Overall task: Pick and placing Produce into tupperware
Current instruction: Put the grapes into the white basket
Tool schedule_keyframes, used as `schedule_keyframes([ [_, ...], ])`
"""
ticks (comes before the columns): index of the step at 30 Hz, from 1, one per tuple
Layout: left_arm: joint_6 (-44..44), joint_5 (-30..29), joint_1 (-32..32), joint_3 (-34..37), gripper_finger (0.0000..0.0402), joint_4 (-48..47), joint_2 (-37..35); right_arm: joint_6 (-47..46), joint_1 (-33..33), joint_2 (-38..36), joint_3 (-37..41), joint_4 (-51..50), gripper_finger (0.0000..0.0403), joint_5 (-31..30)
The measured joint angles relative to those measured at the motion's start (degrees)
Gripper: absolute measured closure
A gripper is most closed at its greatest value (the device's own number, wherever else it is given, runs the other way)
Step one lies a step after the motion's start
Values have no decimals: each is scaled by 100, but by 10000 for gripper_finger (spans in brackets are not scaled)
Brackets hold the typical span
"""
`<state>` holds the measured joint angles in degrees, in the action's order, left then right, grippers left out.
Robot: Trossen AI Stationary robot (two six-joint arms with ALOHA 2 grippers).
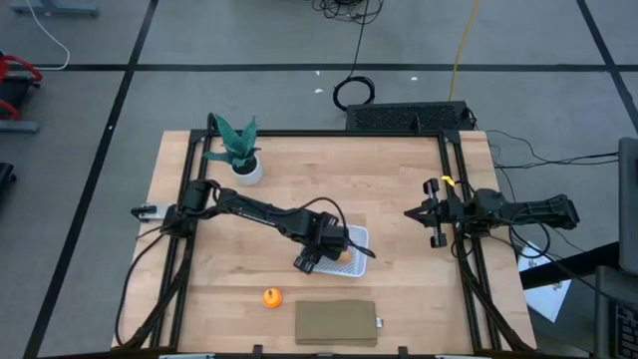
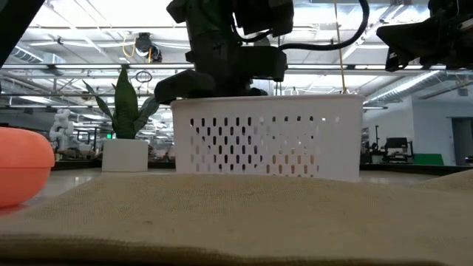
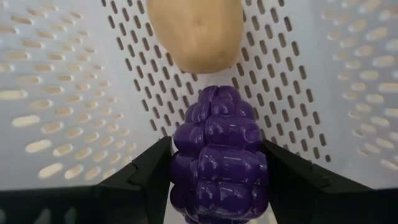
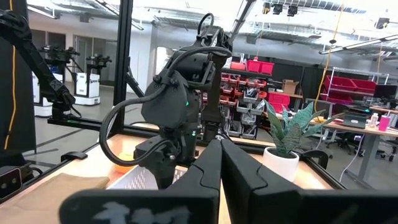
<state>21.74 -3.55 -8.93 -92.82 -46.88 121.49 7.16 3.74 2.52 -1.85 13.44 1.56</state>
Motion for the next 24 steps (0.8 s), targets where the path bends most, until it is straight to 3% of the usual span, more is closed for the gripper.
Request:
schedule_keyframes([
  [6, -46, 209, 0, 4, 191, 40, 9, 0, 1, 0, 0, -1, 403, 0],
  [17, -48, 365, 0, 4, 123, 41, 11, -1, 0, 0, 0, -1, 403, 0],
  [24, -48, 334, -28, -156, 113, -20, 20, 0, -1, 0, 1, 0, 403, 0],
])
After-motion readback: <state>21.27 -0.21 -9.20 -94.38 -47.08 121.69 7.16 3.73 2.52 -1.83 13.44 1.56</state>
